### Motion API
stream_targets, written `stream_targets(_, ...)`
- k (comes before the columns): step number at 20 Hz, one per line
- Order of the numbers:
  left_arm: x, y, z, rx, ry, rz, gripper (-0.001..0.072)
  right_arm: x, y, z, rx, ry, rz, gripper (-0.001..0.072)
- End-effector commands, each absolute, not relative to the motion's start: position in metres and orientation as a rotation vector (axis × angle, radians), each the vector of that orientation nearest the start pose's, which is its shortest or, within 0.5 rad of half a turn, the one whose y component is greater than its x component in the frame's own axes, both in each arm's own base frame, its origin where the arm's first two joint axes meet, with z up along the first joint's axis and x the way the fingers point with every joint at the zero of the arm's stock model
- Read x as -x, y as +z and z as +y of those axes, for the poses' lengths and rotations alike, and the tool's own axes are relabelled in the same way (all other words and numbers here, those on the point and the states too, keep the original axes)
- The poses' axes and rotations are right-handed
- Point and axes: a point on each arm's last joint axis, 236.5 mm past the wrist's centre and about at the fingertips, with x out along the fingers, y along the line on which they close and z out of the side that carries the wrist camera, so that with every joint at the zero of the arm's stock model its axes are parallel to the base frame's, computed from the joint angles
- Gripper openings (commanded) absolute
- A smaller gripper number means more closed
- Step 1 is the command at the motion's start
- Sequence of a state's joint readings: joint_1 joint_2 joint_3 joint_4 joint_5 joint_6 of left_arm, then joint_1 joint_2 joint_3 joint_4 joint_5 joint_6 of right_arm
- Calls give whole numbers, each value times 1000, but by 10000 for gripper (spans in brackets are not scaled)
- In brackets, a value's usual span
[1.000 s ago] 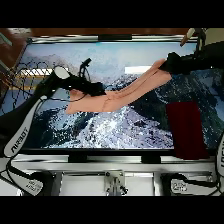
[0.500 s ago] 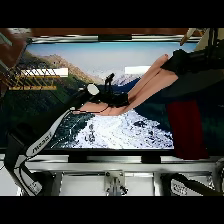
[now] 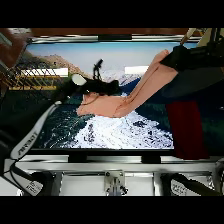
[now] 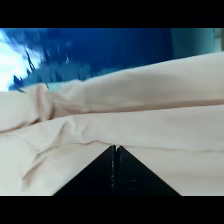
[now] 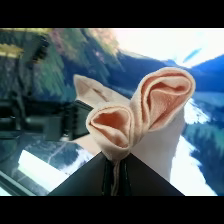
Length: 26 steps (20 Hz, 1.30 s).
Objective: Fold the shirts.
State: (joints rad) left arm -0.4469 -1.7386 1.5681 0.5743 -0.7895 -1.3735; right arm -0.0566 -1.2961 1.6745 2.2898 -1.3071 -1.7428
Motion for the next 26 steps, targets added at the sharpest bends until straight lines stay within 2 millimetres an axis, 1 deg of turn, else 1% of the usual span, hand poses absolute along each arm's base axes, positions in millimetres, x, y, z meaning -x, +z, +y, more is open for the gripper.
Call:
stream_targets(1, -463, 131, -297, 457, -760, 900, 25, -446, 244, 174, -365, 636, 744, 81)
stream_targets(2, -464, 153, -267, 416, -725, 854, 25, -448, 234, 201, -358, 677, 758, 81)
stream_targets(3, -465, 195, -211, 390, -648, 766, 26, -453, 204, 256, -349, 742, 798, 81)
stream_targets(5, -458, 243, -155, 412, -564, 663, 26, -455, 164, 313, -344, 794, 843, 81)
stream_targets(7, -443, 284, -109, 410, -487, 560, 26, -451, 123, 368, -356, 833, 878, 81)
stream_targets(8, -435, 301, -91, 405, -454, 518, 27, -449, 104, 393, -370, 845, 888, 81)
stream_targets(9, -425, 316, -75, 399, -422, 480, 27, -446, 89, 412, -378, 851, 894, 81)
stream_targets(10, -415, 327, -64, 393, -399, 454, 27, -443, 72, 429, -377, 852, 901, 81)
stream_targets(11, -406, 336, -56, 385, -380, 434, 27, -440, 58, 441, -380, 853, 913, 81)
stream_targets(12, -398, 342, -50, 378, -367, 422, 27, -435, 44, 451, -387, 856, 934, 81)
stream_targets(14, -388, 348, -44, 368, -353, 409, 27, -426, 28, 464, -398, 862, 967, 81)
stream_targets(16, -385, 349, -45, 365, -355, 413, 27, -423, 27, 468, -402, 865, 965, 82)
stream_targets(17, -386, 347, -46, 366, -357, 419, 27, -425, 29, 468, -410, 861, 957, 82)
stream_targets(22, -388, 344, -45, 370, -357, 428, 27, -444, 37, 467, -487, 799, 904, 82)
stream_targets(24, -388, 344, -45, 370, -357, 428, 27, -451, 33, 467, -524, 767, 903, 87)
stream_targets(25, -388, 343, -45, 370, -357, 429, 27, -451, 27, 467, -542, 754, 922, 180)
stream_targets(26, -388, 344, -45, 370, -357, 429, 27, -449, 21, 467, -555, 745, 945, 396)
